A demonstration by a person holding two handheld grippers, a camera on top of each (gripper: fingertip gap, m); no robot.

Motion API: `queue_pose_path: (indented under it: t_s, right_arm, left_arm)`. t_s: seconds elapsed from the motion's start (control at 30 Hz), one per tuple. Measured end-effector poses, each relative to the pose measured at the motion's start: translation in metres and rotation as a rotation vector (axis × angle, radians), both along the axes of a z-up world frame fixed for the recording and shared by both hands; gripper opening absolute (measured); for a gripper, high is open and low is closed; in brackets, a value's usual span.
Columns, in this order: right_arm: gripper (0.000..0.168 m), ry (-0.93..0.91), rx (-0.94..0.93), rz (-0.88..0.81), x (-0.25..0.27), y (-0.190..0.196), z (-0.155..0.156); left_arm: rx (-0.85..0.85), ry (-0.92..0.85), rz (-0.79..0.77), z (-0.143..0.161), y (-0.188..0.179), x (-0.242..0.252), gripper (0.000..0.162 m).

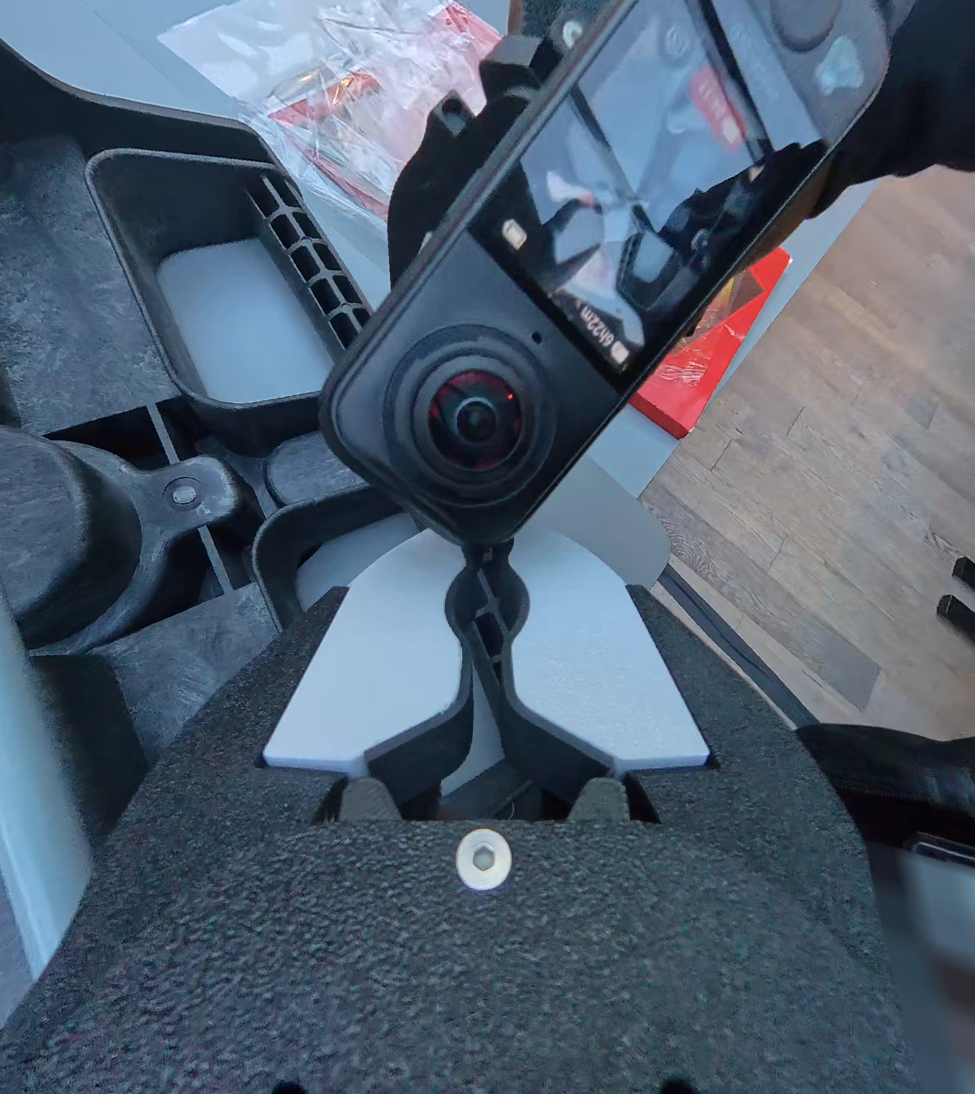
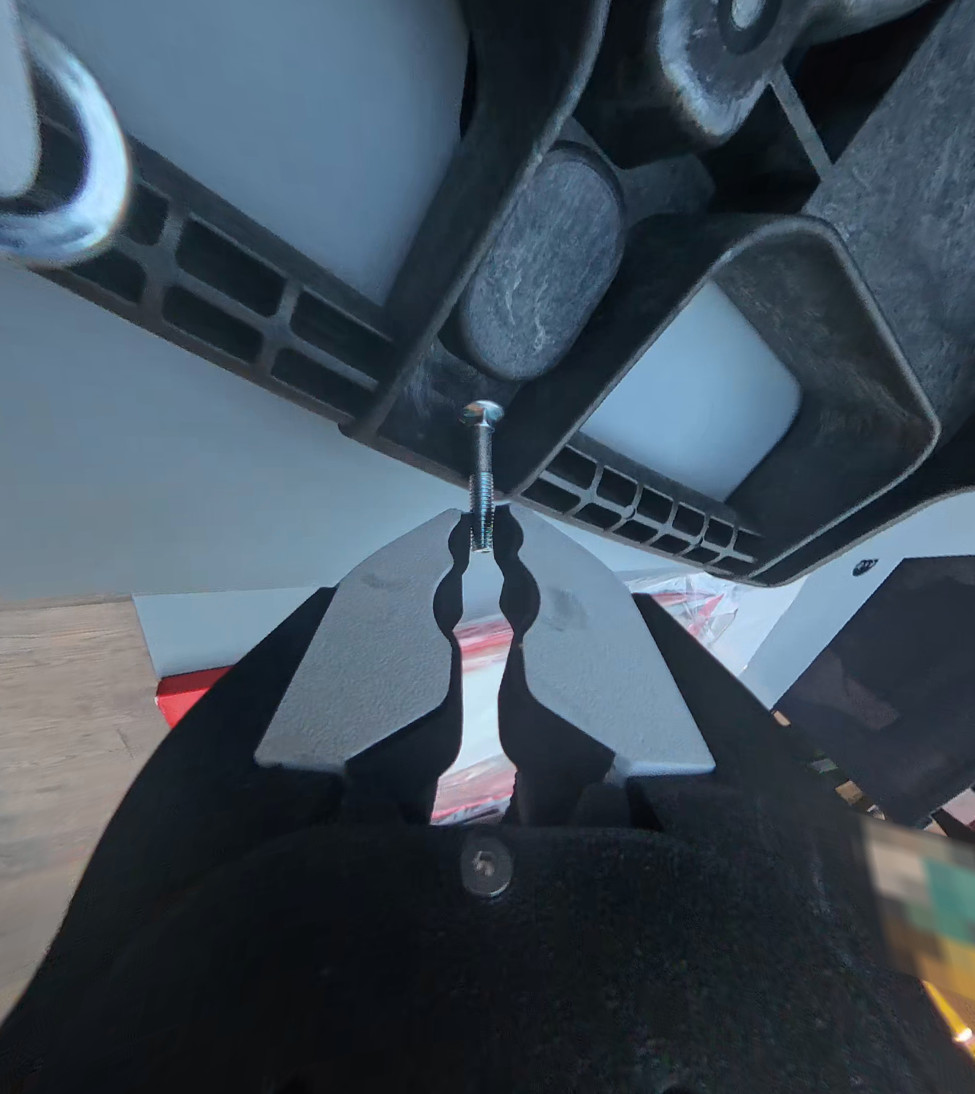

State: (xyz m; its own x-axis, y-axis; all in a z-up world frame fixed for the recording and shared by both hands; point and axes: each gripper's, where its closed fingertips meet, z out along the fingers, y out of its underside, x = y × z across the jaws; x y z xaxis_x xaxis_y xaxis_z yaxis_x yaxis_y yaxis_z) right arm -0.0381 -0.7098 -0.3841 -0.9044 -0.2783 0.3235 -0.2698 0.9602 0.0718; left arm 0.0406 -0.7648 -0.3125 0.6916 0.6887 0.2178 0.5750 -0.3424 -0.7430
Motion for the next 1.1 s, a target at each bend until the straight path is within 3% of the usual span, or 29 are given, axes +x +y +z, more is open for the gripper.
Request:
queue_pose_path:
  t_s: [0.17,0.43,0.67,0.87,1.1]
  right_arm:
    - [0.012,0.015,-0.085,0.006,-0.003,-0.014,-0.006]
    - [0.034,0.031,-0.409,-0.156,-0.004,-0.017,0.009]
    - [0.035,-0.052,-0.749,-0.539,0.005,0.001,0.004]
    - [0.033,-0.224,-1.010,-0.921,0.008,-0.009,-0.006]
    - [0.023,-0.139,-1.082,-1.066,0.003,-0.008,-0.011]
  left_arm:
    - [0.011,-0.007,0.019,0.003,-0.002,0.000,0.002]
    - [0.018,-0.036,0.029,0.001,-0.002,-0.004,0.002]
    - [0.006,-0.030,0.015,0.002,0.002,-0.017,0.002]
    - [-0.016,-0.025,-0.007,-0.002,0.010,-0.032,0.002]
    - [-0.097,-0.018,-0.089,-0.015,0.021,-0.051,0.002]
